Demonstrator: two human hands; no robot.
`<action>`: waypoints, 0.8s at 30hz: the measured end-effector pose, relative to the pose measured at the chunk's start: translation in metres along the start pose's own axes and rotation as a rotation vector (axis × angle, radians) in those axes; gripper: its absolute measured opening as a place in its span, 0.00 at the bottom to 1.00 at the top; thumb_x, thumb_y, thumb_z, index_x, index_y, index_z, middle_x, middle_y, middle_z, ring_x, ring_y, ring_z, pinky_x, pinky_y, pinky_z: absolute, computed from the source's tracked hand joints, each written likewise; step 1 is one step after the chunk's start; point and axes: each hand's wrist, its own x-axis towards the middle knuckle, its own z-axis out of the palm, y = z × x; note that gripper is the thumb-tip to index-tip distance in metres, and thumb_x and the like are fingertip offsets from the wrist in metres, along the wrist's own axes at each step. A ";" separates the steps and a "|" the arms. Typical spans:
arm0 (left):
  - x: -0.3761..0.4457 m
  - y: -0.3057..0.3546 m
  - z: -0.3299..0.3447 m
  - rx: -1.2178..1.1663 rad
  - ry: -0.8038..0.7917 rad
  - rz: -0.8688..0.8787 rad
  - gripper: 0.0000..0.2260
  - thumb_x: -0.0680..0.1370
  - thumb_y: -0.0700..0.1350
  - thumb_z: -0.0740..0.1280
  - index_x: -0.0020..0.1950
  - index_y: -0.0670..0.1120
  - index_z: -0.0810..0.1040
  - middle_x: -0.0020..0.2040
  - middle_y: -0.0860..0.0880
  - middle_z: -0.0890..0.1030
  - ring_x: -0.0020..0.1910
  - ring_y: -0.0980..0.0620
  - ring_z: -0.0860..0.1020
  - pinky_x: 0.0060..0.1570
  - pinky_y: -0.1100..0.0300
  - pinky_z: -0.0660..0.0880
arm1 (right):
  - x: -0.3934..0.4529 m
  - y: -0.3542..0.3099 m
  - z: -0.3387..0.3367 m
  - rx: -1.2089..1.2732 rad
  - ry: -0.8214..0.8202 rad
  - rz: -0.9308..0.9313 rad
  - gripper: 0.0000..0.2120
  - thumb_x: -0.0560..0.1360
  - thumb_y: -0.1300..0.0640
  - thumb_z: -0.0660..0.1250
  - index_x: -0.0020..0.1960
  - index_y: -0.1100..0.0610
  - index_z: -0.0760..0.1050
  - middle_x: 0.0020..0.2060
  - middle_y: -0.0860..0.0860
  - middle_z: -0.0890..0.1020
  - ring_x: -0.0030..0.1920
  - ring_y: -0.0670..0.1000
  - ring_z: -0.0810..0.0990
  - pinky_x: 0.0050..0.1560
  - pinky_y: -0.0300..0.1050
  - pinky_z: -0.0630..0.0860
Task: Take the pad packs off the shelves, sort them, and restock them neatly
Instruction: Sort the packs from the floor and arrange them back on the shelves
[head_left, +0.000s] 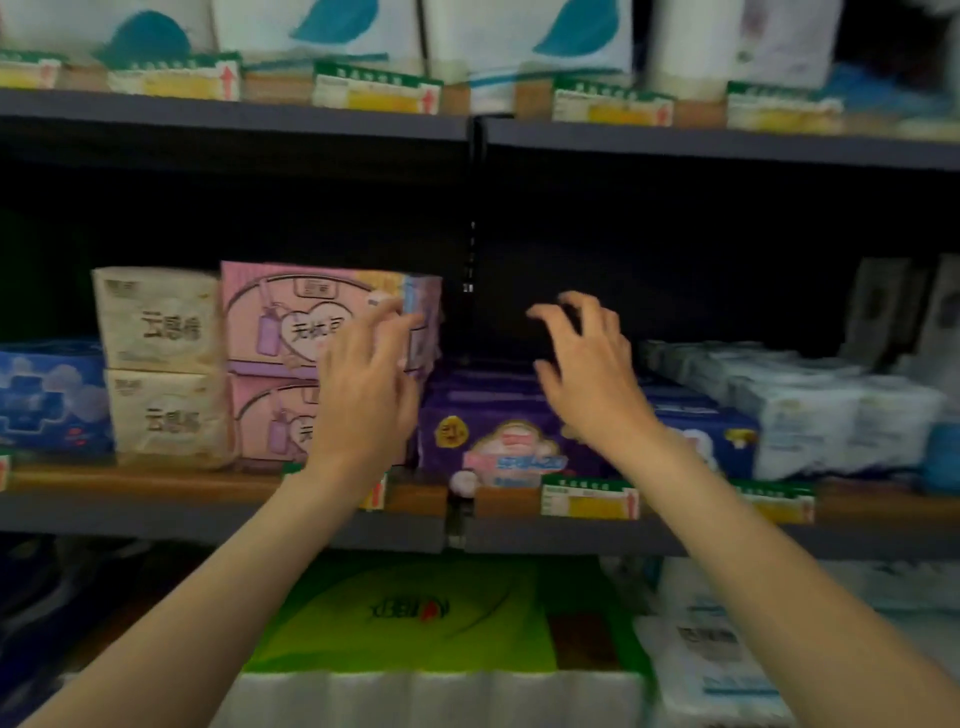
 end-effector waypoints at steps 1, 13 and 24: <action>0.001 0.012 0.010 -0.018 -0.075 0.062 0.21 0.73 0.43 0.54 0.64 0.43 0.73 0.64 0.41 0.72 0.63 0.43 0.70 0.60 0.46 0.68 | 0.001 0.021 -0.009 0.009 -0.031 0.025 0.19 0.77 0.60 0.62 0.67 0.54 0.69 0.67 0.56 0.67 0.67 0.58 0.64 0.65 0.52 0.62; 0.028 0.075 0.072 0.050 -0.845 -0.003 0.25 0.77 0.48 0.66 0.72 0.54 0.64 0.69 0.49 0.71 0.65 0.47 0.71 0.64 0.49 0.67 | -0.015 0.137 -0.037 0.007 -0.612 0.197 0.16 0.81 0.60 0.58 0.67 0.54 0.72 0.66 0.51 0.74 0.63 0.51 0.73 0.54 0.36 0.66; 0.020 0.094 0.078 0.189 -0.881 -0.115 0.25 0.78 0.47 0.64 0.73 0.55 0.58 0.75 0.51 0.61 0.76 0.48 0.53 0.71 0.40 0.47 | -0.024 0.139 -0.024 -0.042 -0.632 0.073 0.21 0.75 0.64 0.65 0.65 0.51 0.67 0.60 0.55 0.74 0.55 0.55 0.75 0.49 0.47 0.73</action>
